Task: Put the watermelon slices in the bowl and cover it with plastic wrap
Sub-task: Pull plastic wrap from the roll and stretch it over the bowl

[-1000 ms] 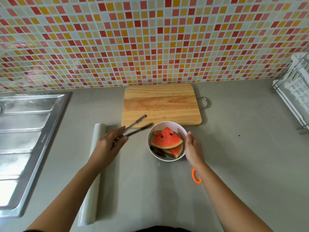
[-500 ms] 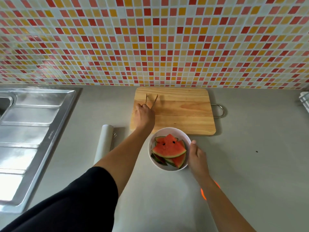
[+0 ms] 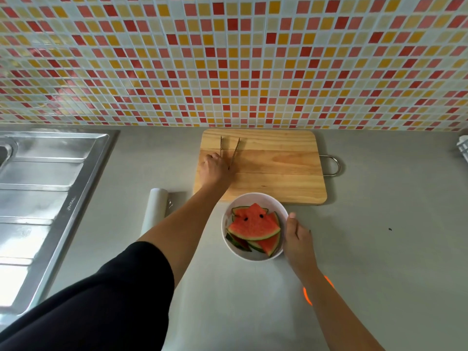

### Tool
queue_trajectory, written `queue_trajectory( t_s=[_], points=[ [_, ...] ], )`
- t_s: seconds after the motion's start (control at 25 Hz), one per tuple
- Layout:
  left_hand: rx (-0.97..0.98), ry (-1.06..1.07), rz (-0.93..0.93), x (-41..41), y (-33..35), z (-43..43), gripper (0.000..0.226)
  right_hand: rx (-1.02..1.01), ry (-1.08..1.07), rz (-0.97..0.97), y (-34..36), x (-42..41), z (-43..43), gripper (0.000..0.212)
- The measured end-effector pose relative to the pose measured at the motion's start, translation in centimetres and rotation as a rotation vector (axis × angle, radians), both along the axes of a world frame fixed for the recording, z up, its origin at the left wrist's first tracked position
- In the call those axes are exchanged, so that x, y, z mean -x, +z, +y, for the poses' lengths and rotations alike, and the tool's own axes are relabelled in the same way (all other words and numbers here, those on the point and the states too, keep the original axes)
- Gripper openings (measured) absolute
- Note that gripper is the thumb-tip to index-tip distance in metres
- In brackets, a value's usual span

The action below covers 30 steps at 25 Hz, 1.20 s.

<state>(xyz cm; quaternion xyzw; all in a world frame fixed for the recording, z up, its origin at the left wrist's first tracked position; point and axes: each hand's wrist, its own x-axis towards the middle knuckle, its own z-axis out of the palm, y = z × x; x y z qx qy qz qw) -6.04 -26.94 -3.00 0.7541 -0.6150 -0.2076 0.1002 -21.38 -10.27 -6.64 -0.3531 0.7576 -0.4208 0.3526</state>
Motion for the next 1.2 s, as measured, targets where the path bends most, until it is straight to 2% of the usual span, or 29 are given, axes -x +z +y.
queue_trajectory(
  t_s=[0.12,0.24,0.32,0.4,0.52,0.6,0.68,0.76,0.84,0.92,0.96,1.2],
  points=[
    [0.078,0.027,0.042,-1.0,1.2,0.8,0.061,-0.064,0.065,-0.013,1.2,0.2,0.2,0.045],
    [0.2,0.034,0.046,-3.6,2.9,3.3,0.054,-0.017,0.126,0.073,3.1,0.1,0.8,0.04],
    [0.253,0.061,0.042,-6.2,3.8,5.3,0.051,0.126,0.072,0.194,4.9,-0.4,1.1,0.038],
    [0.274,0.081,0.07,-9.1,4.3,7.9,0.048,0.36,0.093,0.311,7.0,-2.5,1.8,0.037],
    [0.256,0.068,0.128,-12.8,4.1,12.0,0.04,0.557,0.378,0.37,7.9,-8.0,3.2,0.034],
    [0.223,0.046,0.157,-14.6,3.4,14.9,0.034,0.512,0.621,0.389,6.2,-11.7,4.8,0.033],
    [0.226,0.055,0.165,-16.1,2.4,17.3,0.032,0.344,0.782,0.467,3.4,-13.7,6.1,0.037],
    [0.211,0.113,0.123,-17.8,1.3,18.9,0.035,0.152,0.861,0.623,0.2,-14.4,7.4,0.044],
    [0.041,0.171,0.097,-19.2,0.1,19.3,0.044,0.067,0.899,0.702,-2.0,-14.6,8.3,0.05],
    [-0.178,0.206,0.15,-19.6,-0.7,19.4,0.054,0.061,0.907,0.698,-2.9,-14.8,8.7,0.052],
    [-0.221,0.204,0.184,-19.2,-0.9,19.4,0.055,0.073,0.898,0.685,-3.0,-14.8,8.9,0.052],
    [-0.161,0.177,0.3,-18.1,-1.1,19.6,0.049,0.071,0.907,0.704,-2.9,-14.5,8.6,0.051]
  ],
)
